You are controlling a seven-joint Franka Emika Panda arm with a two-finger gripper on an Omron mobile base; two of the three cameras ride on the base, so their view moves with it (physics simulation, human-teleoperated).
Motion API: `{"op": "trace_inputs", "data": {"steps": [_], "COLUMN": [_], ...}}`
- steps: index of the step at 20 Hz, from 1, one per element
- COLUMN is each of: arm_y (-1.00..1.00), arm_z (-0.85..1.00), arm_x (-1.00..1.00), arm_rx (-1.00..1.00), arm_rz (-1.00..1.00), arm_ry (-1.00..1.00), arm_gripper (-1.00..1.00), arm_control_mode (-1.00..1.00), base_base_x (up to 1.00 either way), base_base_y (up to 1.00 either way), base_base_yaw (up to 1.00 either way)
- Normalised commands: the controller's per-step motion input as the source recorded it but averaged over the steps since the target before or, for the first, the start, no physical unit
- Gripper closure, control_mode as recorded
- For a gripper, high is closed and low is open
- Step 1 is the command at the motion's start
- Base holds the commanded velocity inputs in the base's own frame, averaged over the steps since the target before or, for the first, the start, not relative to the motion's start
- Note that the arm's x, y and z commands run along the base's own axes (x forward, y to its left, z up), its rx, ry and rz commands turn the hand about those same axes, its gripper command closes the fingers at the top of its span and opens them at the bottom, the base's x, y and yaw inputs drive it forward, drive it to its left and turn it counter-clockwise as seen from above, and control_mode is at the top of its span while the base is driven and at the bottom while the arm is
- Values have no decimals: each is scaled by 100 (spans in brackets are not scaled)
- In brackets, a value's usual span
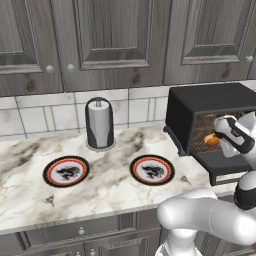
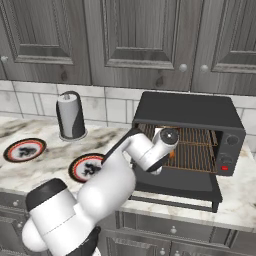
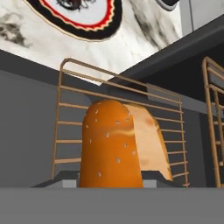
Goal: Open the toaster oven door. Place the hotdog bun on the bottom rack in the toaster oven and place the chicken drumstick on the top rack.
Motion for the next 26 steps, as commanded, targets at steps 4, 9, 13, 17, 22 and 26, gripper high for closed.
{"op": "trace_inputs", "data": {"steps": [4,9,13,17,22,26], "arm_y": [-2,-2,-13,-21,-20,-23], "arm_z": [-33,-23,0,0,0,-14], "arm_x": [11,9,2,0,-1,-7], "arm_rx": [0,0,0,0,0,0], "arm_rz": [0,0,0,0,0,0], "arm_ry": [0,0,0,0,0,1], "arm_gripper": [100,-100,-100,-100,-100,-100], "arm_control_mode": [-100,-100,-100,-100,-100,-100], "base_base_x": [0,0,0,0,0,0], "base_base_y": [0,0,0,0,0,0], "base_base_yaw": [0,0,0,0,0,0]}}
